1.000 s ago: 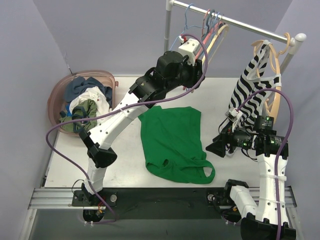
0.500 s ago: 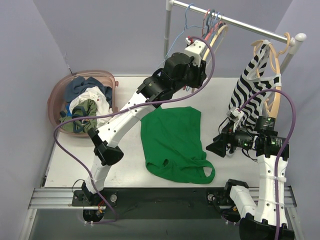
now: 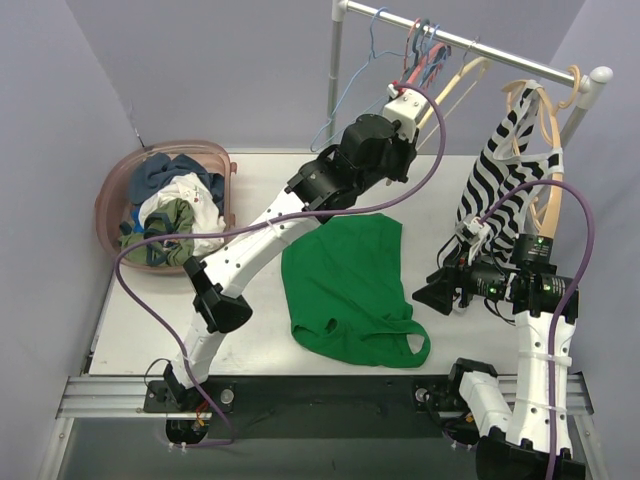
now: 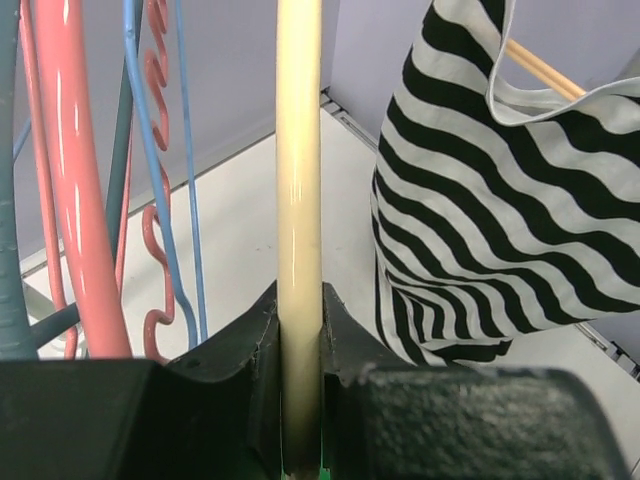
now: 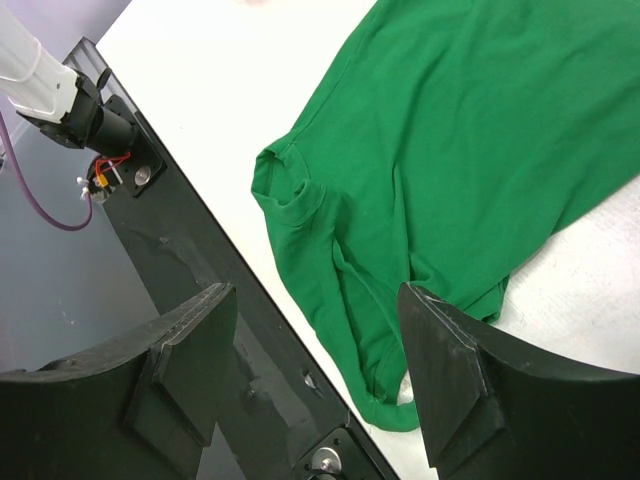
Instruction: Place the tank top on the hanger
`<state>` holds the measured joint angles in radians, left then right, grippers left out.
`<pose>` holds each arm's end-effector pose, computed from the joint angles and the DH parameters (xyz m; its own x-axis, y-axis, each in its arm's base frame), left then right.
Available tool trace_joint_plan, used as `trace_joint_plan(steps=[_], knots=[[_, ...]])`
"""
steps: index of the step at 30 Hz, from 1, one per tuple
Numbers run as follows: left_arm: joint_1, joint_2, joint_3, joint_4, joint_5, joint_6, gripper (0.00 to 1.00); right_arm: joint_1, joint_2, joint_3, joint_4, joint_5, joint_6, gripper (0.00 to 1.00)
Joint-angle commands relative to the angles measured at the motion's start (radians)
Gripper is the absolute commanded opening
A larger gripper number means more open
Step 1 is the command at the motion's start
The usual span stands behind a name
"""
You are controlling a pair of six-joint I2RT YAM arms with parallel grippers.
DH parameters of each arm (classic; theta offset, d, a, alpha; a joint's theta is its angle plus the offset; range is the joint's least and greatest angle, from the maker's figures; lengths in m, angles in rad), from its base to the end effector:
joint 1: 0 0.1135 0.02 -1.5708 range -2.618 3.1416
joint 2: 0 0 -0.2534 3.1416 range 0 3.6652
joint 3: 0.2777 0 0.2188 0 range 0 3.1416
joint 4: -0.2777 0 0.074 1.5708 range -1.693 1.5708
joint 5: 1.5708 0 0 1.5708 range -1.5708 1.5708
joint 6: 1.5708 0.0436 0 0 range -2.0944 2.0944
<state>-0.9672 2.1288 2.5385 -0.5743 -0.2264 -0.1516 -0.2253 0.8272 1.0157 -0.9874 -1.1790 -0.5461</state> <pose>0.2568 -0.3552 0.4482 -0.1941 0.0223 -0.9807 0.6548 0.7474 -0.1126 0.1134 0.0153 0.3334 -0.3149 -0.1313 -0.9400 -0.8268 0.5243 0.2037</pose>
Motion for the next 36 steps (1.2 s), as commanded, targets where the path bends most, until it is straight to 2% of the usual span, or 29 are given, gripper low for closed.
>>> trace_joint_plan(steps=[1,11,18,22,25,26,30,33,36], knots=[[-0.018,-0.044,0.051,0.155,-0.024,0.023,0.0,-0.011,-0.008,-0.011,0.006,-0.054,0.0,0.65],[-0.059,-0.109,0.005,0.232,-0.074,0.053,0.0,-0.014,-0.016,-0.011,0.004,-0.054,0.002,0.65],[-0.064,-0.161,-0.052,0.203,-0.047,0.05,0.0,-0.016,-0.028,-0.012,0.003,-0.05,0.002,0.66],[-0.073,-0.253,-0.177,0.203,-0.014,0.061,0.0,-0.013,-0.039,-0.002,-0.011,-0.039,-0.003,0.66],[-0.087,-0.38,-0.367,0.258,-0.007,0.093,0.0,-0.006,-0.011,0.043,-0.089,-0.031,-0.061,0.66],[-0.097,-0.42,-0.491,0.28,-0.004,0.102,0.0,-0.005,-0.002,0.081,-0.118,-0.024,-0.084,0.65],[-0.108,-0.674,-0.801,0.401,0.027,0.127,0.0,0.006,0.047,0.17,-0.259,-0.001,-0.201,0.66],[-0.116,-0.829,-1.001,0.416,0.064,0.133,0.0,0.024,0.059,0.204,-0.304,0.021,-0.225,0.65],[-0.119,-0.962,-1.166,0.364,0.078,0.121,0.0,0.079,0.061,0.222,-0.312,0.042,-0.206,0.66]])
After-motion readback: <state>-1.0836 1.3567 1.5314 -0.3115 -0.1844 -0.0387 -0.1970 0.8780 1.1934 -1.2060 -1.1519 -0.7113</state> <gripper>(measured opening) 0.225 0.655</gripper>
